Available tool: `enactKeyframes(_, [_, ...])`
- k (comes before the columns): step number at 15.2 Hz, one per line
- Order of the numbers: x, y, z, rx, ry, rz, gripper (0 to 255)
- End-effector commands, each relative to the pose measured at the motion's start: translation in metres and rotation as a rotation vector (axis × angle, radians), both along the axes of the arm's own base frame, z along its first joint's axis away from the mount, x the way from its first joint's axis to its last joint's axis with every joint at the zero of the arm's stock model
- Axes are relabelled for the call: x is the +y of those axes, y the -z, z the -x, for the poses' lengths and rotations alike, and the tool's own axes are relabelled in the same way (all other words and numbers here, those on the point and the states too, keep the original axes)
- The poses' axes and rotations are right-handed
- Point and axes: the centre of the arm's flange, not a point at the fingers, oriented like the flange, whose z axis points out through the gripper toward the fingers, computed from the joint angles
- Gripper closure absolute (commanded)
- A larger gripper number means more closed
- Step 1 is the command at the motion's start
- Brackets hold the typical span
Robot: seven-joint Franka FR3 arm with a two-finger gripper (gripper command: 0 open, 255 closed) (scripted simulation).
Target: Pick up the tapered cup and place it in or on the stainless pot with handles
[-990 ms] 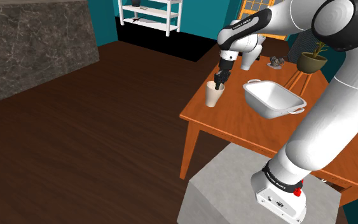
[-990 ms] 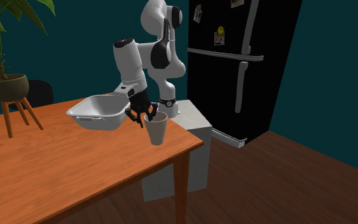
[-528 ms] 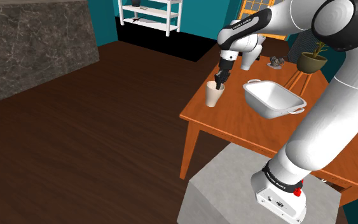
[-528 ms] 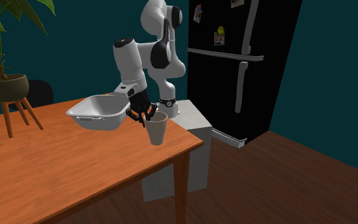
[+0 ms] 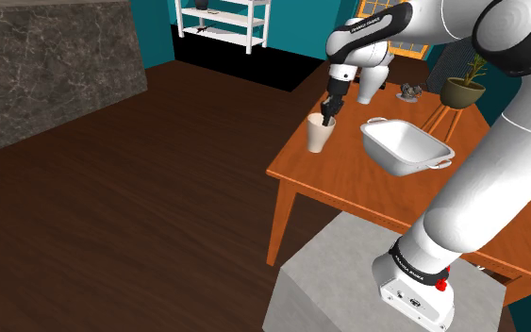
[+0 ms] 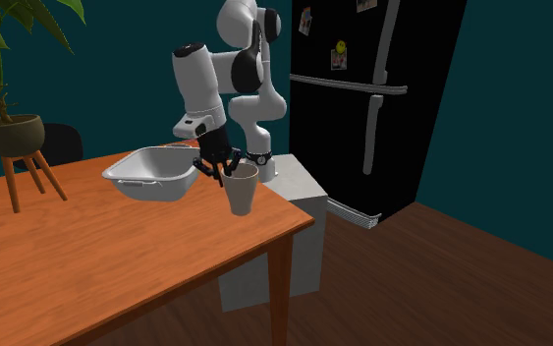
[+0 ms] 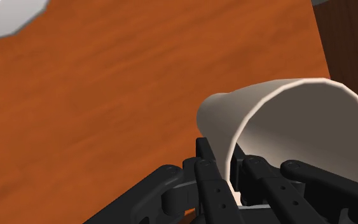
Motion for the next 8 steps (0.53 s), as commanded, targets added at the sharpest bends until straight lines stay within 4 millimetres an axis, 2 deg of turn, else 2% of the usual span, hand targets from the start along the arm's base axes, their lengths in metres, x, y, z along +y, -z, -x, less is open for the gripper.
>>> enactKeyframes(1, [0.000,-0.010,0.000,0.000,0.000,0.000,255])
enactKeyframes(8, [0.000,-0.047,0.000,0.000,0.000,0.000,255])
